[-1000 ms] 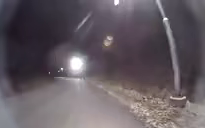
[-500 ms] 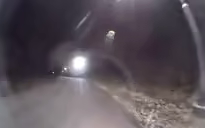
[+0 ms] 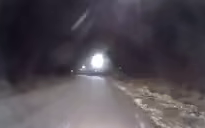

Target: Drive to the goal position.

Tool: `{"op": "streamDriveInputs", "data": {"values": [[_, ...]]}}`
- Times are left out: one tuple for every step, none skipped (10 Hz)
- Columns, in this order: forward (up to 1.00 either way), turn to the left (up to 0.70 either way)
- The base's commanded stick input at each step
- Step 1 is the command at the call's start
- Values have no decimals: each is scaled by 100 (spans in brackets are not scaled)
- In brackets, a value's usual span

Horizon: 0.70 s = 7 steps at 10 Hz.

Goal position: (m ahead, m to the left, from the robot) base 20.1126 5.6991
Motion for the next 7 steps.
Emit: {"op": "streamDriveInputs", "data": {"values": [[100,40],[100,36],[100,15],[100,0],[100,0],[100,0],[100,0]]}}
